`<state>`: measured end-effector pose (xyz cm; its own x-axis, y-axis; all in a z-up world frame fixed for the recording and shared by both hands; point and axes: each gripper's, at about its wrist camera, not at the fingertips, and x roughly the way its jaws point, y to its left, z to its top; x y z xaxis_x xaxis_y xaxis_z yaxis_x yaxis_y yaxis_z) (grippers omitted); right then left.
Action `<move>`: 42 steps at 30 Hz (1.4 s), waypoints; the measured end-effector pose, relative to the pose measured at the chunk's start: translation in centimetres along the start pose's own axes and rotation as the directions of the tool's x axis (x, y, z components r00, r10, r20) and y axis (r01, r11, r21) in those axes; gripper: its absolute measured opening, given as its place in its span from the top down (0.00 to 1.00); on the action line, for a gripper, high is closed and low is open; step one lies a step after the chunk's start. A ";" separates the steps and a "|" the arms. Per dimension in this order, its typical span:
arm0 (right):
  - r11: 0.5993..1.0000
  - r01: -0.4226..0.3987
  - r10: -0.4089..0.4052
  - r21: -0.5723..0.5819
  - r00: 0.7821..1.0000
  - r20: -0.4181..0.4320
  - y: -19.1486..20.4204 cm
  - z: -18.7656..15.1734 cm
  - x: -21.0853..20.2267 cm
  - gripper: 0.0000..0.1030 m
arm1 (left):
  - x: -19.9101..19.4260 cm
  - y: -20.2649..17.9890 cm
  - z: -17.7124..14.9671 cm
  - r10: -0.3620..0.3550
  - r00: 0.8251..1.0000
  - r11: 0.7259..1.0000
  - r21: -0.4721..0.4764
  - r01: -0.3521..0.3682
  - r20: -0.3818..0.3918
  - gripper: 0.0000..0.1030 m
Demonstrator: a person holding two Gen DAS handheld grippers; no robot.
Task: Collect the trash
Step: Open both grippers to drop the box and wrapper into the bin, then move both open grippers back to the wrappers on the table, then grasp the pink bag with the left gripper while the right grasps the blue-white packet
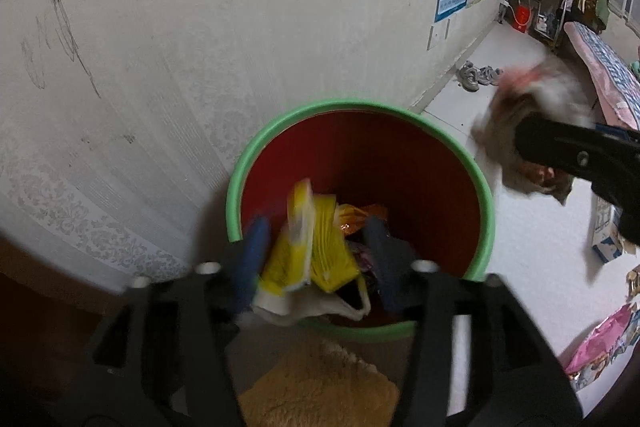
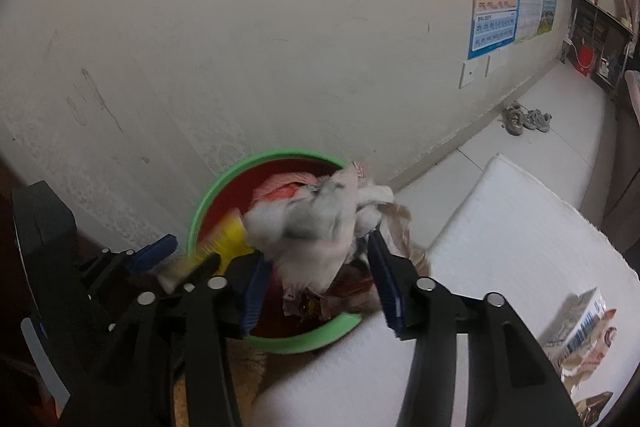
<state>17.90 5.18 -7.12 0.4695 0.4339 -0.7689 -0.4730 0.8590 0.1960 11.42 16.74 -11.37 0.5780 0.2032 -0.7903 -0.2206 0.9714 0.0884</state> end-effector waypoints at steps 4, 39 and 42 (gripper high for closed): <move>1.000 -0.010 0.010 -0.014 1.000 0.016 0.4 0.5 -0.1 0.42 | -0.1 0.3 0.0 0.014 1.000 1.000 -0.019 -0.014 0.006 0.38; 0.648 0.349 -0.354 0.677 0.925 -0.138 -21.3 -28.7 -18.0 0.30 | -7.9 -21.7 -10.5 -0.359 0.915 0.826 0.395 0.403 -0.182 0.27; 0.631 0.335 -0.350 0.700 0.928 -0.128 -22.1 -30.2 -18.8 0.30 | -7.7 -25.8 -11.5 -0.389 0.889 0.759 0.463 0.457 -0.242 0.24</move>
<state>-2.93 -30.16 -15.36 0.5055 0.0667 -0.8602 0.3808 0.8774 0.2918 3.62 -11.25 -14.53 0.4099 -0.2265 -0.8836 0.4604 0.8876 -0.0140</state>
